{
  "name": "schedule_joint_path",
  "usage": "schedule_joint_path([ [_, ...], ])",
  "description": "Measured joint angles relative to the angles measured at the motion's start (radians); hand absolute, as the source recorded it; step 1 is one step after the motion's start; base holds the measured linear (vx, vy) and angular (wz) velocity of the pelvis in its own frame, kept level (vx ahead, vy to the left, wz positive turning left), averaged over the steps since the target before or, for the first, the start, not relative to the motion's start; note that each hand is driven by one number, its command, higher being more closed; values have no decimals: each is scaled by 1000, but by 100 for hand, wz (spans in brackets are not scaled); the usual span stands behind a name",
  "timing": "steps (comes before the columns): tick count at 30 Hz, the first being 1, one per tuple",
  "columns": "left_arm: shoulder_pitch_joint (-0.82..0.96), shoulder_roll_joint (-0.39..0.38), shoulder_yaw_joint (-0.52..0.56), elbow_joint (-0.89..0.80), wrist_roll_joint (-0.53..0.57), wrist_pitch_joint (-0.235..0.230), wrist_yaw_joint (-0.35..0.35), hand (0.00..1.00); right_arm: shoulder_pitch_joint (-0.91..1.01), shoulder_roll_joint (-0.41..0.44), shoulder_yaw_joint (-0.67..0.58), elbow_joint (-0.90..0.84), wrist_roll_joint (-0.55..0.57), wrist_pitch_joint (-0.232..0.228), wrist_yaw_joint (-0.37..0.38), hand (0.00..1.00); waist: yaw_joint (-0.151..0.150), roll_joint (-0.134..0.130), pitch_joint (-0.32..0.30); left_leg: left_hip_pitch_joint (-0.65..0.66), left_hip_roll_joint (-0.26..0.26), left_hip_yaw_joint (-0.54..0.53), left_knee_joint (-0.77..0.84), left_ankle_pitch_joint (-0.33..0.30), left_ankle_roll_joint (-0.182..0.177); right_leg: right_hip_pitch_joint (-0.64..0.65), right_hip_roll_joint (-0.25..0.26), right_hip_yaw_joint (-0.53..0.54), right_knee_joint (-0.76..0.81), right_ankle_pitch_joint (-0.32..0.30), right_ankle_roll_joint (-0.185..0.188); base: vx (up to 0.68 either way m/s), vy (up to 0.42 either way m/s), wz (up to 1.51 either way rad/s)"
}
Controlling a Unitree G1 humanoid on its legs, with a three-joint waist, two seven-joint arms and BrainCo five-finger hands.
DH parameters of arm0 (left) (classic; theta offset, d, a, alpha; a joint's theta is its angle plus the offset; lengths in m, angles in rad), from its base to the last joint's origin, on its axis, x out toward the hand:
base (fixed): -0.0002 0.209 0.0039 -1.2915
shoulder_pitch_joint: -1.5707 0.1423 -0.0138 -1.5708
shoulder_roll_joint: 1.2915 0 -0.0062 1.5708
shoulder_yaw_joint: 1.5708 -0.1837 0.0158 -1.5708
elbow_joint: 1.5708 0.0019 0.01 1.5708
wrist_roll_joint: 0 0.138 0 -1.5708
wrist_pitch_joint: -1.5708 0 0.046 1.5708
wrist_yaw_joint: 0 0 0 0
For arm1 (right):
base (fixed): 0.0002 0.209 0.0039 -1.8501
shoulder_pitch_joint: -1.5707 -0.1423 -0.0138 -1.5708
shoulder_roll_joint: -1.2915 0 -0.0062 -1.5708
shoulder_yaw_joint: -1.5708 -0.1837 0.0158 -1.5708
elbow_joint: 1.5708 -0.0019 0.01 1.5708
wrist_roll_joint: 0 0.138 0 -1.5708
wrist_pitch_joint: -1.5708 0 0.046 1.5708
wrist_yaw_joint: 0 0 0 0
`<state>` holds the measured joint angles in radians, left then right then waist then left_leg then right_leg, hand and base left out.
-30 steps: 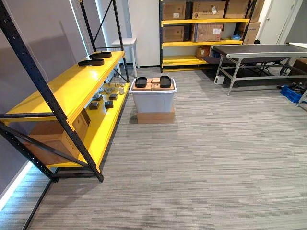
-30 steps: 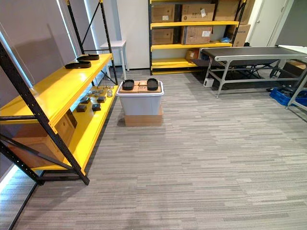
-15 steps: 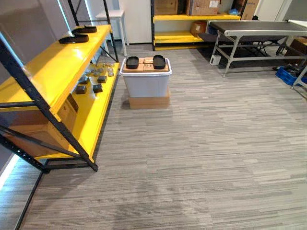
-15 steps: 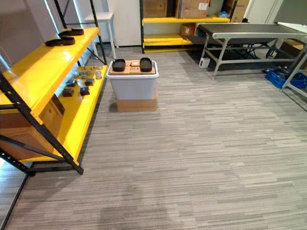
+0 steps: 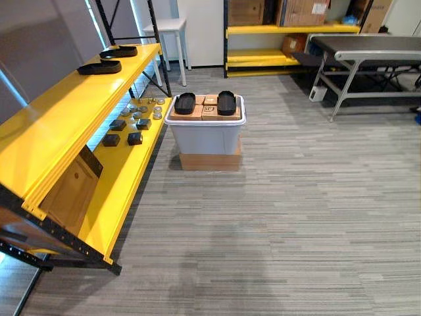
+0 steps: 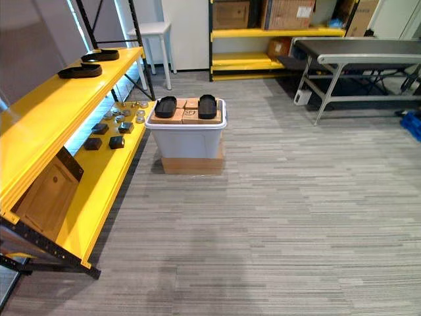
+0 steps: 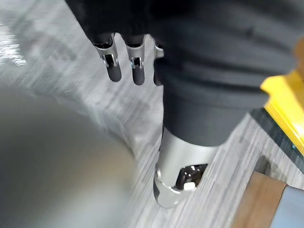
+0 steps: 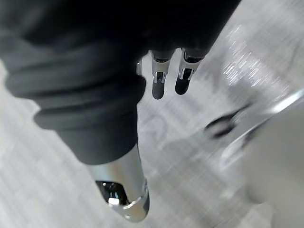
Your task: Walk over and take plastic housings, then place them on the shelf
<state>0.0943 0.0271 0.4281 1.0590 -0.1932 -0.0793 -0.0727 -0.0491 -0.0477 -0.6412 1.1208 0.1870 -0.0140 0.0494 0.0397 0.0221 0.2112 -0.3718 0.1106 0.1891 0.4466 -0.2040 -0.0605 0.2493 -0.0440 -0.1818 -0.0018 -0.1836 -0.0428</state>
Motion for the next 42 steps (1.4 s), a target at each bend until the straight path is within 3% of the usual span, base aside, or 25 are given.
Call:
schedule_joint_path([
  [2, 42, -11, -8, 4, 0, -3, 3, 0, -29, -16, 68, -9, 0, -6, -3, 0, 10, 29, -18, -67, 20, -32, -173, 51, -20, 57, -2, 30, -20, -56, 41, 587, 197, -76],
  [3, 67, 4, -4, 9, 0, 1, 3, 0, -21, -4, 94, -5, 0, -7, -9, 0, 34, -13, -38, -66, -14, -31, -119, 146, -1, 94, -51, 38, -19, -88, 62, 831, 297, -41],
  [5, 88, 15, -4, 26, 1, 5, 5, 0, -19, 8, 95, 17, 0, -8, -10, 0, 36, -38, -67, -41, -66, -85, -88, 241, 113, 76, -94, 42, 116, -84, 77, 905, 330, -28],
  [6, 89, 34, -8, 57, 2, 8, 8, 0, -18, 15, 94, 41, 0, -8, -10, 0, 35, -49, -58, 28, -87, -92, -65, 283, 110, 37, -118, 68, 342, -53, 123, 633, 279, -8],
  [7, 89, 49, -19, 67, 3, 13, 8, 0, -13, 21, 93, 42, 0, -8, -9, 0, 29, -61, -55, 72, -99, -92, -60, 253, 111, 1, -136, 85, 484, -11, 148, 751, 287, 20],
  [8, 74, 70, -54, 71, 12, 16, 8, 0, 5, 28, 93, 44, 0, -8, -9, 0, 12, -83, -38, 162, -119, -106, -78, 210, 124, -91, -163, 115, 764, 172, 197, 563, 175, 43],
  [10, 44, 84, -99, 62, 12, 17, 9, 0, 15, 22, 101, 51, 0, -8, -8, 0, -2, -78, -7, 360, -132, -130, -183, 187, 129, -215, -230, 15, 998, 96, 130, 711, 153, 44],
  [11, 26, 85, -118, 56, 11, 16, 9, 0, 26, 18, 126, 49, -1, -9, -6, 0, -10, -64, -9, 457, -116, -142, -272, 183, 130, -274, -224, -40, 947, 24, 90, 606, 109, 29],
  [14, -45, 87, -160, 37, 8, 14, 12, 0, 31, 20, 151, 48, 3, -9, 2, 0, -26, -58, -12, 513, -89, -180, -321, 124, 133, -429, -139, -73, 640, -9, 98, 514, -37, 33],
  [16, -95, 74, -179, 22, 8, 12, 30, 0, 52, 1, 152, 44, 1, -9, 0, 0, -50, -62, -8, 573, -82, -221, -349, 77, 106, -480, -67, -76, 154, 135, 105, 635, -226, 53],
  [17, -103, 67, -178, 21, 8, 12, 32, 0, 61, -1, 149, 44, 1, -9, 0, 0, -60, -60, -8, 593, -79, -240, -357, 62, 102, -478, -62, -73, 103, 210, 107, 844, -348, 89],
  [18, -110, 50, -173, 22, 8, 8, 38, 0, 95, -3, 114, 44, 1, -9, 0, 0, -84, -46, -17, 638, -52, -282, -381, 39, 89, -451, -41, -69, 95, 346, 57, 742, -305, 66],
  [19, -122, 13, -152, 20, 9, -1, 37, 0, 101, 5, 51, 44, 0, -8, -3, 0, -73, -6, -16, 650, -17, -291, -371, 39, 73, -463, -16, -74, 185, 273, 8, 735, -284, 47],
  [22, -90, -50, -76, -2, 10, -8, 33, 0, 151, 25, 10, 18, 3, -6, -4, 0, -82, 10, -28, 610, -11, -310, -76, 71, 21, -398, -35, -114, 373, 71, 0, 687, -250, 39],
  [23, -77, -63, -57, -14, 10, -8, 30, 0, 166, 26, 20, 2, 3, -6, -5, 0, -84, 17, -35, 562, -5, -308, 49, 84, -7, -359, -28, -127, 354, 47, 0, 576, -211, 56],
  [24, -66, -81, -28, -30, 9, -7, 27, 0, 179, 26, 38, -22, 3, -6, -4, 0, -80, 31, -37, 467, 17, -305, 268, 148, -97, -310, -5, -143, 317, 25, -7, 529, -151, 24],
  [25, -54, -85, -12, -50, 9, -8, 25, 0, 174, 16, 54, -40, 3, -6, -6, 0, -65, 47, -34, 333, 56, -290, 530, 179, -138, -251, 29, -143, 278, 8, -14, 511, -94, -2],
  [27, -30, -48, -1, -30, 8, 0, 26, 0, 147, 26, 54, -37, 4, -6, -9, 0, -42, 26, -27, 193, 103, -183, 690, 99, -117, -115, 43, -120, 183, 9, -12, 544, -65, -28],
  [29, -18, -39, 19, -36, -23, -6, 24, 0, 125, 29, 48, -33, 7, -7, -10, 0, -20, 13, -23, 138, 116, -85, 583, 2, -63, -50, 19, -92, 141, 11, -9, 413, 25, -40],
  [30, -11, -33, 17, -38, -22, -7, 24, 0, 104, 29, 42, -32, 8, -7, -9, 0, -9, 12, -23, 115, 96, -44, 371, -17, -50, -25, -9, -71, 121, 10, 2, 415, 127, -65],
  [32, 20, -27, 14, -35, -20, -7, 25, 0, 77, 28, 34, -32, 9, -8, -6, 0, -5, 17, -27, 124, 55, -58, -68, 53, -11, 11, -39, -50, 86, -16, 62, 477, 220, -68],
  [33, 28, -12, 17, -10, -21, -7, 27, 0, 69, 40, 47, -22, 8, -7, -9, 0, 6, -1, -33, 142, 30, -45, -101, 163, 8, 38, -67, -21, 64, -33, 99, 578, 248, -26],
  [36, 23, 41, -36, 42, -20, -6, 29, 0, 69, 45, 115, 12, 8, -8, -10, 0, -10, -49, -56, 160, -30, -50, -148, 148, 35, 32, -117, -9, 68, 48, 125, 445, 211, 15],
  [39, 24, 63, -76, 61, -20, 2, 29, 0, 51, 28, 159, 6, 3, -9, -15, 0, -4, -52, -53, 276, -41, -40, -223, 109, 53, -86, -150, 35, 408, 69, 158, 398, 196, -12],
  [42, -10, 105, -182, 58, -23, 5, 32, 0, 46, 21, 248, -20, -3, -10, -20, 0, -18, -44, -43, 371, -28, -50, -287, 106, 56, -240, -154, 12, 613, -47, 176, 305, 78, 20],
])
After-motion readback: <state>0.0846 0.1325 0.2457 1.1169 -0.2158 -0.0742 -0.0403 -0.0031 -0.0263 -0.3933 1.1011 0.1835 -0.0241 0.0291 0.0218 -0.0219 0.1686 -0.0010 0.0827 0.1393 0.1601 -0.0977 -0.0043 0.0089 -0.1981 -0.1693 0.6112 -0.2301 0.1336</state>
